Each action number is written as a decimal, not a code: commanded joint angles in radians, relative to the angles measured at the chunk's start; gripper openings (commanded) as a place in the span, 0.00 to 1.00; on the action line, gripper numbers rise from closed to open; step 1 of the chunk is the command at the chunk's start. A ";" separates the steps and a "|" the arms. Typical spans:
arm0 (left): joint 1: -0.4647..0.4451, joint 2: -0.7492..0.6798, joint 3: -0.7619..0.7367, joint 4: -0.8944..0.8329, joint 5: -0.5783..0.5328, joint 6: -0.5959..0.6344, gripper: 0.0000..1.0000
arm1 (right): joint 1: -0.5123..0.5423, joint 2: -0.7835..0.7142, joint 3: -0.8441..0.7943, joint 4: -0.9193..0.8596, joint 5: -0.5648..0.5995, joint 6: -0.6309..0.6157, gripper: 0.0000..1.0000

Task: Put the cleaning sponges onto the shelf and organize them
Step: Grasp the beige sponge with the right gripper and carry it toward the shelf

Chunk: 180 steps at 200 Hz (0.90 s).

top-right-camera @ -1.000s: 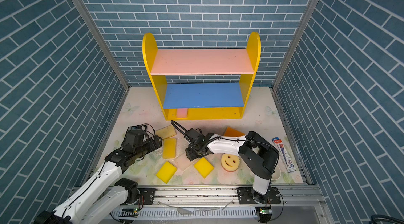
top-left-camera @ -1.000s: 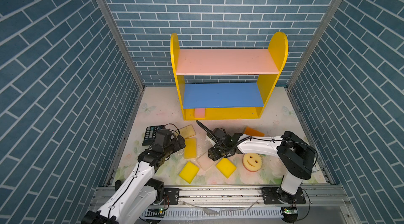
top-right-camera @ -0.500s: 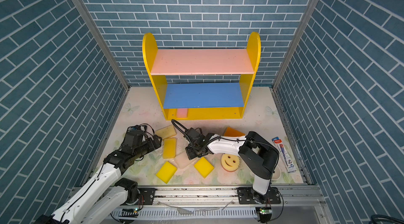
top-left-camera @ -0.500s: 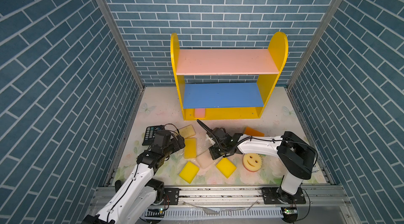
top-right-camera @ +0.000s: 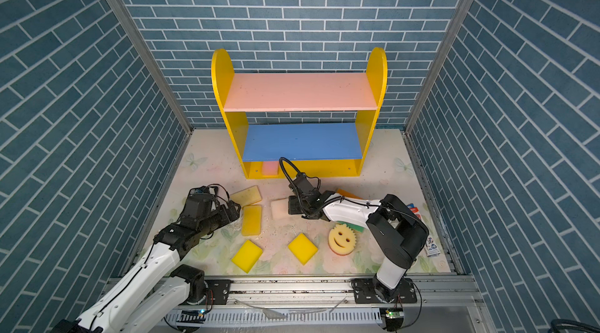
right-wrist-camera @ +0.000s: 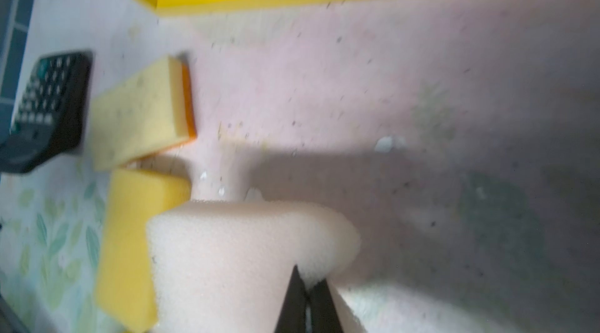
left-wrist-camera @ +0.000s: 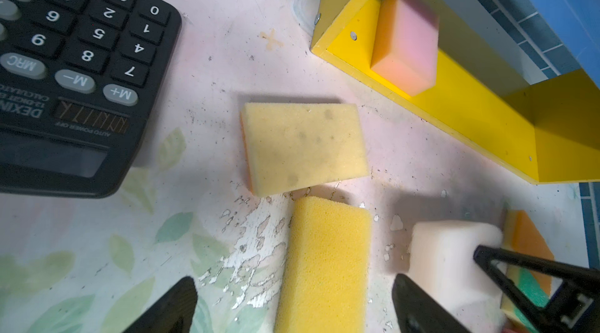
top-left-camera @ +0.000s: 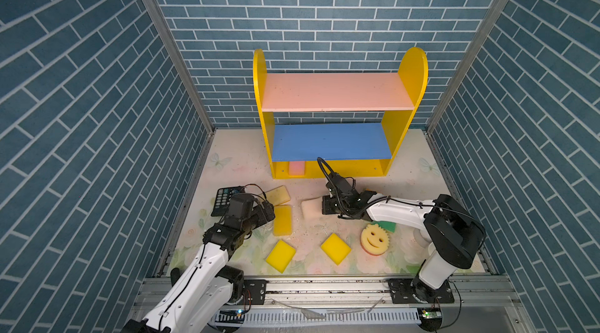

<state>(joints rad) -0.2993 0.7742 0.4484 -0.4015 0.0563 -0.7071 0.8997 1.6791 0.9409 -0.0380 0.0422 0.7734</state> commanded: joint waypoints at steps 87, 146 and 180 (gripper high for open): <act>0.007 -0.028 -0.011 -0.028 0.014 0.012 0.95 | -0.012 0.036 -0.151 0.404 0.478 0.576 0.00; 0.007 -0.044 -0.016 -0.039 0.023 0.007 0.95 | -0.013 0.102 -0.106 0.390 0.608 0.802 0.00; 0.007 -0.049 -0.019 -0.037 0.030 0.000 0.95 | -0.012 0.163 -0.037 0.336 0.631 0.916 0.00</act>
<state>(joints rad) -0.2985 0.7334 0.4431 -0.4149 0.0765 -0.7044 0.8871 1.7985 0.8330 0.3397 0.6086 1.5410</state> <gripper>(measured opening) 0.950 0.050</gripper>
